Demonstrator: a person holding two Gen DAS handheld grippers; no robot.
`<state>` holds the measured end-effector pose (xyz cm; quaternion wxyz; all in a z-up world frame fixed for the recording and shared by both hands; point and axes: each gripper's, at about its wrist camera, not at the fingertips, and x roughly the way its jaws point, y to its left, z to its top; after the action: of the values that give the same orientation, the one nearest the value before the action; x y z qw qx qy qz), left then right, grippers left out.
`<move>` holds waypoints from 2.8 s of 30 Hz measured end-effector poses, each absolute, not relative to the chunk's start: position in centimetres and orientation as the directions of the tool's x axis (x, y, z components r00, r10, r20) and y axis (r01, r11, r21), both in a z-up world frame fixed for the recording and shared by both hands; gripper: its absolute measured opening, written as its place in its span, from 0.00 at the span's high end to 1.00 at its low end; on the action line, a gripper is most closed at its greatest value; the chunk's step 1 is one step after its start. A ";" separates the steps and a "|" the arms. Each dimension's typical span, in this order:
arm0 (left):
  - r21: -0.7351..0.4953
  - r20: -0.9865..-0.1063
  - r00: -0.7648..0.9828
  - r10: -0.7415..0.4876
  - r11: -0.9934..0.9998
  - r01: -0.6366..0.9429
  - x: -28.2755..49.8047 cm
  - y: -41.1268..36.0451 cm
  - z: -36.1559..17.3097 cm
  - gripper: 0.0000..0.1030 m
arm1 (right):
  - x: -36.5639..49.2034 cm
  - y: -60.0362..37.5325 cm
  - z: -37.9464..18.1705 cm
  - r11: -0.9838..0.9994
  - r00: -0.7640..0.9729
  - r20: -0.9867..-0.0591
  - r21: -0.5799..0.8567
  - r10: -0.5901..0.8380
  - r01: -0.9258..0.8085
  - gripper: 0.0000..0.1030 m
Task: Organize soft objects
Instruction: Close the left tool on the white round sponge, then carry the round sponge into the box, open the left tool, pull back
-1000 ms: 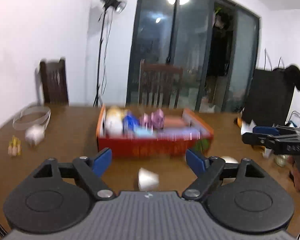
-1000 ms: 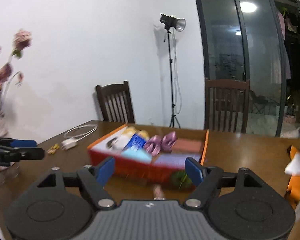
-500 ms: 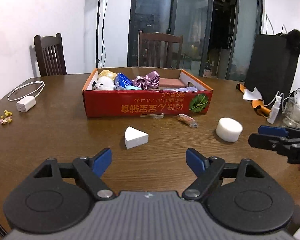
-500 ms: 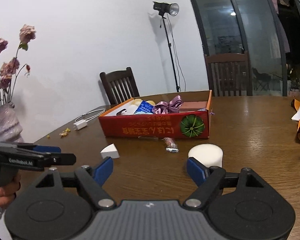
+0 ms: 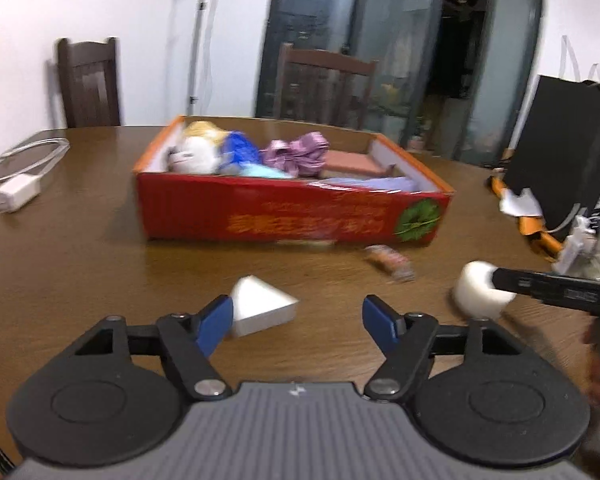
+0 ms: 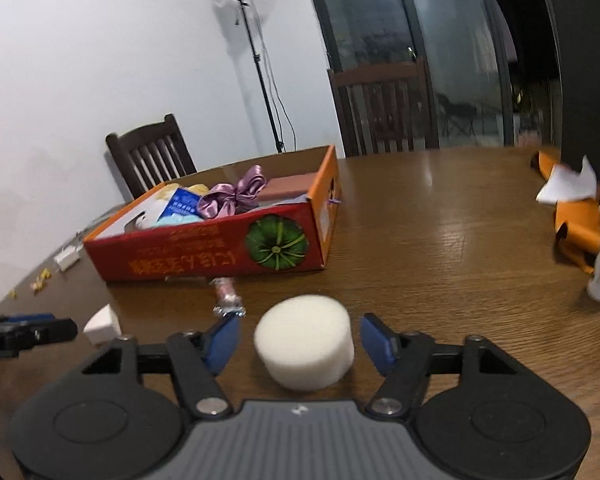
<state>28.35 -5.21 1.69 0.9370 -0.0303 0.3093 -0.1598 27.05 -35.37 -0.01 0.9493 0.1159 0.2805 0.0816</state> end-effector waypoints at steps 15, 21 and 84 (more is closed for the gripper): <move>-0.419 -0.595 0.560 -0.577 0.817 0.396 30.5 -8.7 -1.0 0.45 | 30.0 -35.3 -2.2 0.792 0.689 -0.469 0.552 0.553 -0.260 0.79; -0.523 -0.588 0.511 -0.627 0.777 0.352 30.7 -7.5 -2.0 0.54 | 29.6 -34.4 -2.1 0.750 0.639 -0.457 0.586 0.619 -0.307 0.71; -0.017 -0.418 0.859 -0.297 0.948 0.319 34.1 -2.7 16.8 0.24 | 38.0 -30.6 18.1 0.935 0.793 -0.497 0.207 0.353 -0.287 0.49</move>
<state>34.06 -2.73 16.78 0.9637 0.0264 0.2124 -0.1598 38.01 -30.56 18.07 0.9449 0.0603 0.2736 0.1693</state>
